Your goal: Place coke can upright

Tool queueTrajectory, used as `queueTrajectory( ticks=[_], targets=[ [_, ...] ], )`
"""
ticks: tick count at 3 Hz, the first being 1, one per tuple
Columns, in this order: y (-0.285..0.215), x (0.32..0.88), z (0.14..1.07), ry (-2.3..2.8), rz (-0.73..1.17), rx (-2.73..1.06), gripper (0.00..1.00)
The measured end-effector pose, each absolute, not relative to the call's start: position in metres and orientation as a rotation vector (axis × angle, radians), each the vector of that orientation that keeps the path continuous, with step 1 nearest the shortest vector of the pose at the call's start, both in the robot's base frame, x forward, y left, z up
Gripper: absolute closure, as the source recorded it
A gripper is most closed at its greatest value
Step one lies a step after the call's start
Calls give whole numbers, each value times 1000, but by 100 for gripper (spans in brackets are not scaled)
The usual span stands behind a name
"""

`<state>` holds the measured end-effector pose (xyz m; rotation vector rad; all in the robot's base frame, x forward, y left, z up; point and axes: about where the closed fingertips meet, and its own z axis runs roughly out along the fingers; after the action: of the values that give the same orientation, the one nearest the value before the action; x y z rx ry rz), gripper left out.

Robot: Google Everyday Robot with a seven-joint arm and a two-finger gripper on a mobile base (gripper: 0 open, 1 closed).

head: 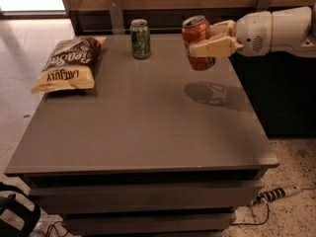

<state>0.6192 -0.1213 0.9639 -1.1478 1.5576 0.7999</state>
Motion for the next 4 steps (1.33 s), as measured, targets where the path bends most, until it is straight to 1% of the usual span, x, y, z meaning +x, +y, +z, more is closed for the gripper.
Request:
queueTrajectory(
  ticks=[2, 4],
  targets=[
    [-112, 628, 943, 1504, 922, -1103, 100],
    [-112, 633, 925, 1455, 989, -1030, 100]
  ],
)
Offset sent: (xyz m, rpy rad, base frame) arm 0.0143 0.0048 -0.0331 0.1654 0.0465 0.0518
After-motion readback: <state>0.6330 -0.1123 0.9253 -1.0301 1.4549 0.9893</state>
